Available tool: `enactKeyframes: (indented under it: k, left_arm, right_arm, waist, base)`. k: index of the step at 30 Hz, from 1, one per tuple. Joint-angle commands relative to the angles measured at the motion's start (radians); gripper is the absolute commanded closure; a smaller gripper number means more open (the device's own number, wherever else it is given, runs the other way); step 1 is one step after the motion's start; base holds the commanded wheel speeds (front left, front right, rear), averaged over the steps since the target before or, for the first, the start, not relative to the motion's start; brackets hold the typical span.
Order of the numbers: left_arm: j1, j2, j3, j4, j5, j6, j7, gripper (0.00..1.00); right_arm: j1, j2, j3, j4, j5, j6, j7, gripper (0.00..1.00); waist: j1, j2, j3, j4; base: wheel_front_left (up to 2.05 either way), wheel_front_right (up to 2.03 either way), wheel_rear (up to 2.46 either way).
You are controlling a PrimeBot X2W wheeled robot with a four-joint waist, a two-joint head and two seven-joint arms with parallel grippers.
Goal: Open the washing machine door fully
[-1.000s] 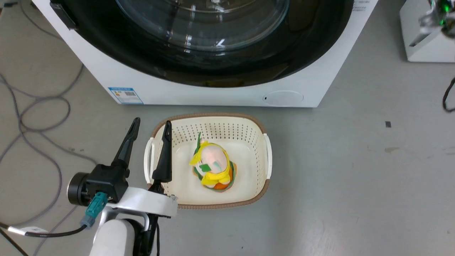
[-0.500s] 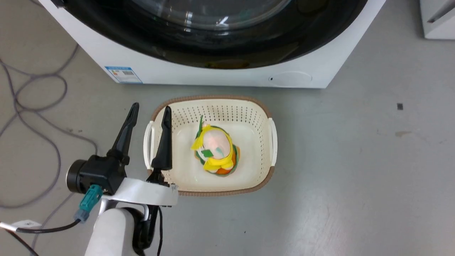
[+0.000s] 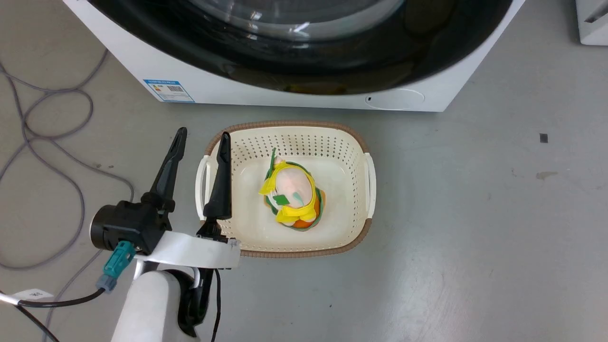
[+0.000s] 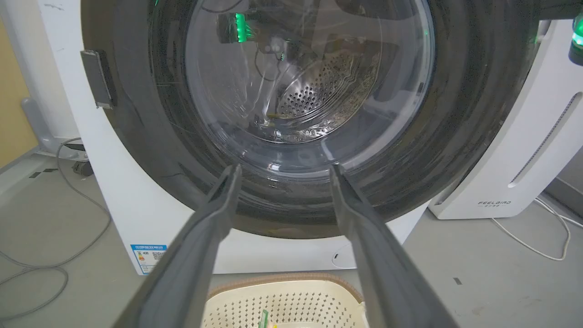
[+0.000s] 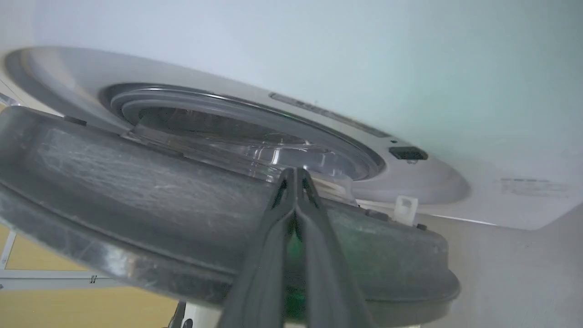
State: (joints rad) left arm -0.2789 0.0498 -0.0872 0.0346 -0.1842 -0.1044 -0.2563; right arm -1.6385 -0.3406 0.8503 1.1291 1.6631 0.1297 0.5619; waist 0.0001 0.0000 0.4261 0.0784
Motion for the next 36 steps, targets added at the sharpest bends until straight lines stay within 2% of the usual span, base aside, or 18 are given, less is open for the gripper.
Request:
enactKeyframes:
  k: [1, 8, 18, 28, 30, 36]
  left_arm:
    - [-0.006, 0.001, -0.003, 0.000, -0.005, 0.007, -0.006, 0.00]
    - [-0.003, 0.001, -0.010, 0.011, -0.009, 0.012, -0.006, 0.00]
    - [0.045, 0.001, -0.019, 0.048, 0.000, 0.013, -0.006, 0.00]
    - [0.109, 0.000, -0.028, 0.080, 0.010, 0.015, -0.006, 0.00]
    - [0.128, 0.000, -0.031, 0.089, 0.014, 0.014, -0.006, 0.00]
    - [0.154, 0.000, -0.037, 0.099, 0.017, 0.015, -0.006, 0.00]
  right_arm:
    - [0.029, 0.014, 0.013, -0.015, -0.003, 0.001, 0.027, 1.00]
    - [0.085, 0.010, 0.024, -0.049, 0.011, 0.001, 0.091, 1.00]
    - [0.258, -0.007, 0.026, -0.135, 0.060, 0.001, 0.167, 1.00]
    - [0.492, -0.027, 0.013, -0.305, 0.128, 0.001, 0.171, 1.00]
    - [0.563, -0.037, 0.013, -0.371, 0.149, 0.001, 0.166, 1.00]
    - [0.655, -0.043, 0.024, -0.472, 0.174, 0.001, 0.148, 1.00]
  waist:
    - [-0.0001, 0.0000, -0.004, -0.001]
    - [-0.0001, 0.0000, -0.028, -0.001]
    - [-0.0001, 0.0000, -0.133, 0.016]
    - [-0.0001, 0.0000, -0.247, 0.044]
    - [-0.0001, 0.0000, -0.273, 0.052]
    - [-0.0001, 0.0000, -0.305, 0.061]
  base:
    - [0.00, 0.00, 0.00]
    - [0.00, 0.00, 0.00]
    - [0.00, 0.00, 0.00]
    - [0.00, 0.00, 0.00]
    - [0.00, 0.00, 0.00]
    - [0.00, 0.00, 0.00]
